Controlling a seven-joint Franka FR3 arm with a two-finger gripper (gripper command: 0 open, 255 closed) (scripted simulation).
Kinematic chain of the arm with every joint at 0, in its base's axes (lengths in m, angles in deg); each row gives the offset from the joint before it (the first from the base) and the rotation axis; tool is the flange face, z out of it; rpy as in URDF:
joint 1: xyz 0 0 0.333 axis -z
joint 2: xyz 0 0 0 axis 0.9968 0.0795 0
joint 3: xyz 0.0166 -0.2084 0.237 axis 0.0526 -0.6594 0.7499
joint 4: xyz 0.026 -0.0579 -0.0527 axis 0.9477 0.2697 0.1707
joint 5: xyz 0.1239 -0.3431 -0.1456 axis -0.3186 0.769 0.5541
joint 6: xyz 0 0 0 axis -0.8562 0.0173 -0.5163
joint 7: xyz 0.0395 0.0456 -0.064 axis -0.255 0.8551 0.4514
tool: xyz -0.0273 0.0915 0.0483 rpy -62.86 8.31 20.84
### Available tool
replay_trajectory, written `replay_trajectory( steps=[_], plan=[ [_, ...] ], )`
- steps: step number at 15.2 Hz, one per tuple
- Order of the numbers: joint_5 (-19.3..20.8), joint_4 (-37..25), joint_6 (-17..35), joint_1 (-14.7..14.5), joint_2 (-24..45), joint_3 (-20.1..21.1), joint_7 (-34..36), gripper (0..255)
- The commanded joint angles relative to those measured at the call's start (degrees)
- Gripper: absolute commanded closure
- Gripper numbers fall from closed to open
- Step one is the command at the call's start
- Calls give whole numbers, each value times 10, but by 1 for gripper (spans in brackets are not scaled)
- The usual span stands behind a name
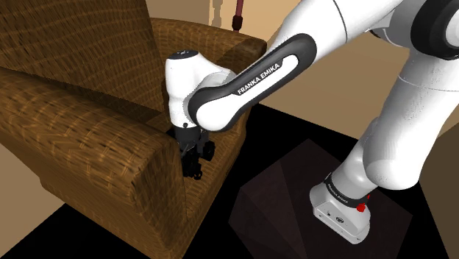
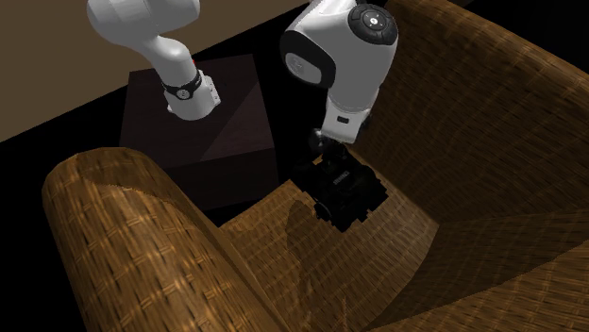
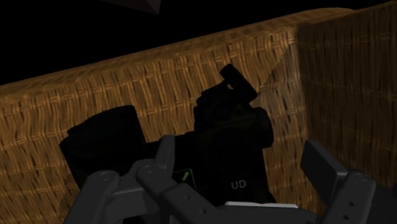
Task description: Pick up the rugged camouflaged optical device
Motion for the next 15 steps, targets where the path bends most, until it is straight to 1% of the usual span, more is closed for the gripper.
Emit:
replay_trajectory(
  steps=[1,4,6,7,15],
  plan=[
    [6,3,13,-3,10,-1,4,0],
    [15,8,33,-6,28,-5,9,0],
    [17,8,37,-7,31,-6,10,0],
    [17,8,36,-7,31,-6,10,255],
    [17,8,37,-7,31,-6,10,255]
  ],
)
